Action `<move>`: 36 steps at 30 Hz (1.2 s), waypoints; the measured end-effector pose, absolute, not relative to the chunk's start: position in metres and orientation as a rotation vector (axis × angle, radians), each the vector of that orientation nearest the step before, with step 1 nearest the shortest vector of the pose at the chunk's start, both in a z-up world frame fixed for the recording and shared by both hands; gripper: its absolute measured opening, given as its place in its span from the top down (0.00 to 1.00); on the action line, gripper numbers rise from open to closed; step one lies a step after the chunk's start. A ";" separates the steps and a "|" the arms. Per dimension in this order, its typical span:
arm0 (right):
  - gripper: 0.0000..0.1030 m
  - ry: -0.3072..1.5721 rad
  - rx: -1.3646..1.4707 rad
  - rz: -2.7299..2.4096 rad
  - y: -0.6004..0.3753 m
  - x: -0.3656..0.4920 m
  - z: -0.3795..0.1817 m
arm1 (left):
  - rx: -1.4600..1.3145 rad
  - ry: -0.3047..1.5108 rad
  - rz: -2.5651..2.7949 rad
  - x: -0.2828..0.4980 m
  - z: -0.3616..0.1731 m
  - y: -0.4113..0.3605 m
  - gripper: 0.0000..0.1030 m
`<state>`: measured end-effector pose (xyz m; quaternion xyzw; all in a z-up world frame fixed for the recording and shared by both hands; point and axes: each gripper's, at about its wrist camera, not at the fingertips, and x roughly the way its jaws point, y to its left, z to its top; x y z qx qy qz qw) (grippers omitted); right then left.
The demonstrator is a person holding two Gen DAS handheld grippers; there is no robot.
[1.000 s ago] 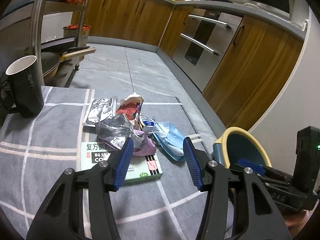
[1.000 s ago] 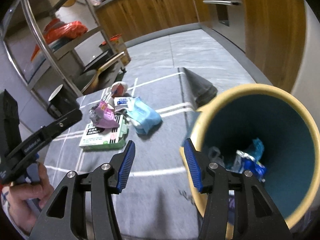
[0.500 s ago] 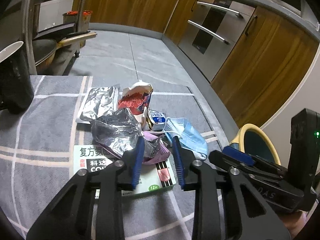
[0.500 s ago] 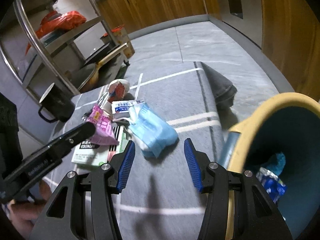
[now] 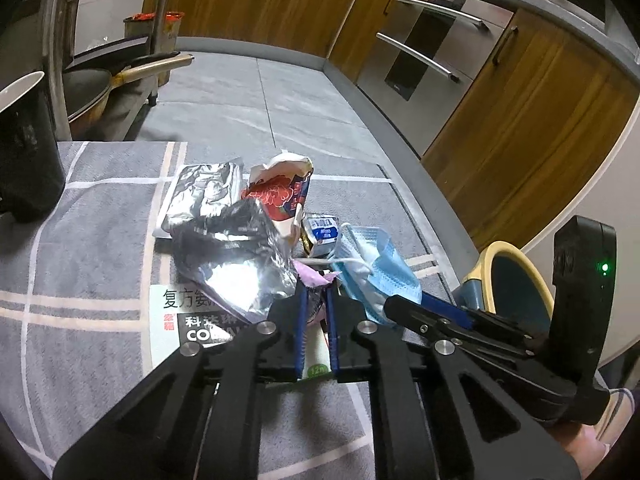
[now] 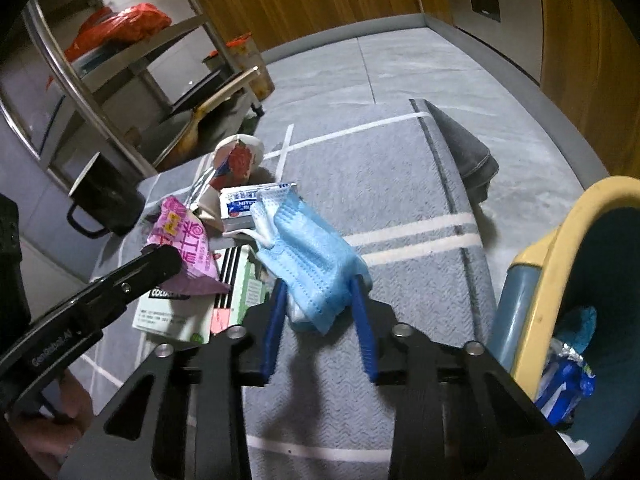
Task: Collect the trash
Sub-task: 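Grasp the silver foil wrapper with the left tool while the right tool grasps the blue face mask, then carry the foil wrapper and face mask with both tools over the bin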
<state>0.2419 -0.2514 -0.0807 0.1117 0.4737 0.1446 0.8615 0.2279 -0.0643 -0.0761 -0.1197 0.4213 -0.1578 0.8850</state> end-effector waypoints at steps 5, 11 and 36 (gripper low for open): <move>0.81 0.967 0.264 0.317 -0.257 0.232 -0.073 | -0.255 0.859 -0.322 0.220 -0.070 -0.063 0.94; 0.82 0.925 0.290 0.331 -0.260 0.217 -0.056 | -0.254 0.835 -0.316 0.210 -0.062 -0.061 0.94; 0.82 0.812 0.330 0.283 -0.316 0.131 0.000 | -0.246 0.724 -0.405 0.147 -0.010 -0.075 0.95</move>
